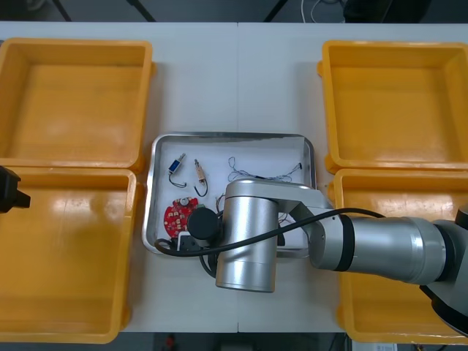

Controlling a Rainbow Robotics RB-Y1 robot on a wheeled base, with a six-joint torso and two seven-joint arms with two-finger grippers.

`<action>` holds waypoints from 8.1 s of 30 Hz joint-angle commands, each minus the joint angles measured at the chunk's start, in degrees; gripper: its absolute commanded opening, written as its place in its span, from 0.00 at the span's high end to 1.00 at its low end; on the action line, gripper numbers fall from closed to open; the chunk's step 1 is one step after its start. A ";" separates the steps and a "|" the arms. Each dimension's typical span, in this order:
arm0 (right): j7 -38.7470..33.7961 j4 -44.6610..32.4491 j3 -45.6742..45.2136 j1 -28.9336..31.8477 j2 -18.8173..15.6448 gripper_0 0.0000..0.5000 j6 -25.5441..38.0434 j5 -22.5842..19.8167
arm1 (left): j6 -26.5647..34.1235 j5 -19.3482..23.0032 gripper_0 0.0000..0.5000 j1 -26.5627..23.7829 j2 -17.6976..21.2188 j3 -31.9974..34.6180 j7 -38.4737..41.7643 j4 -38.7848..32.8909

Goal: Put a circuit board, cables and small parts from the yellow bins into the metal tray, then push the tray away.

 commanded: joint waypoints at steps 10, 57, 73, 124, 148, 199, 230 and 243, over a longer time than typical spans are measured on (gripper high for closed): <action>0.86 -0.70 0.77 -1.89 3.24 0.00 -0.56 1.36 | 0.37 0.47 0.00 0.99 2.10 1.46 -6.11 -1.71; 1.22 -0.61 0.77 -11.82 -1.86 1.00 -2.67 5.76 | 0.37 0.47 0.00 0.99 2.10 1.46 -6.11 -1.71; 1.74 5.63 0.77 -16.13 -1.25 1.00 -5.57 6.20 | 0.37 0.47 0.00 0.99 2.10 1.46 -6.11 -1.71; 6.93 32.61 -3.36 -22.81 3.24 1.00 -26.58 12.35 | 0.37 0.47 0.00 0.99 2.10 1.46 -6.11 -1.71; 24.51 37.45 -6.08 -23.25 5.08 0.00 -25.79 8.66 | 0.37 0.47 0.00 0.99 2.10 1.46 -6.11 -1.71; -13.46 -13.88 -44.32 3.73 -2.92 0.00 21.11 1.89 | 0.37 0.47 0.00 0.99 2.10 1.46 -6.11 -1.71; -15.92 -27.42 -88.17 37.66 -19.44 0.00 21.11 -18.94 | 0.37 0.47 0.00 0.99 2.10 1.46 -6.11 -1.71; -17.15 -27.42 -93.71 46.36 -20.06 0.00 21.11 -17.53 | 0.37 0.47 0.00 0.99 2.10 1.46 -6.11 -1.71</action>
